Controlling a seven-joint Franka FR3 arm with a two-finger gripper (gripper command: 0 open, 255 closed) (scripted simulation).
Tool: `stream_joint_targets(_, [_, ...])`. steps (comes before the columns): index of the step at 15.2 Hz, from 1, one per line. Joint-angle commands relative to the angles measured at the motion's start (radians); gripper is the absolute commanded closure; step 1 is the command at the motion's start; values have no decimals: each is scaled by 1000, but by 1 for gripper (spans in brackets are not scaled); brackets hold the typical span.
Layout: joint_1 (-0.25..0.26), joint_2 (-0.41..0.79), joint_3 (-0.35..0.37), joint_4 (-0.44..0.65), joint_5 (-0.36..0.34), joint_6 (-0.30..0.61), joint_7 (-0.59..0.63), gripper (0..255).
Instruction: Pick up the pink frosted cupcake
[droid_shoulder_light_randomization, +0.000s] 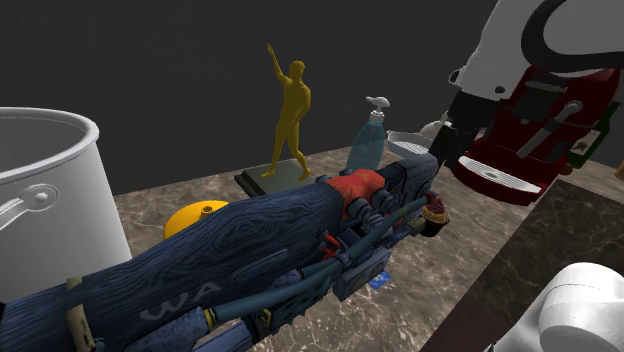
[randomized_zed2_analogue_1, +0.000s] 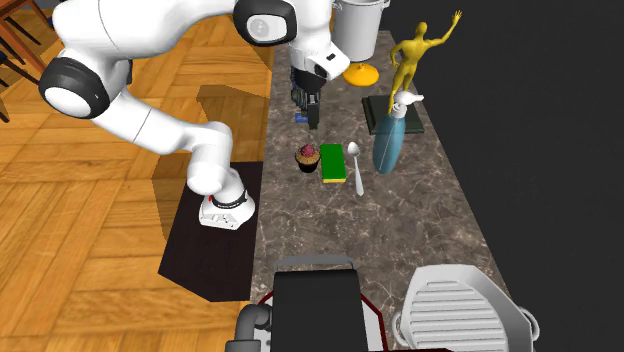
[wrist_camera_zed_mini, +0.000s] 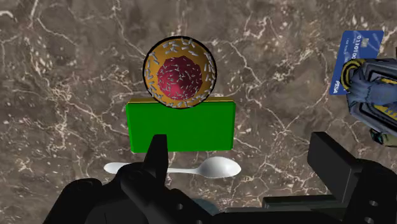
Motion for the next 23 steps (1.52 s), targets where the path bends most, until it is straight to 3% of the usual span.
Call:
stream_joint_targets(1, [0, 0, 0, 0, 0, 0, 0, 0])
stream_joint_targets(9, [40, 513, -80, 167, -62, -257, -252, 0])
stream_joint_targets(19, [39, 549, -81, 86, -66, -164, -264, 0])
stream_joint_targets(20, [39, 548, -81, 86, -66, -165, -264, 255])
stream_joint_targets(23, [39, 547, -81, 84, -66, -165, -263, 255])
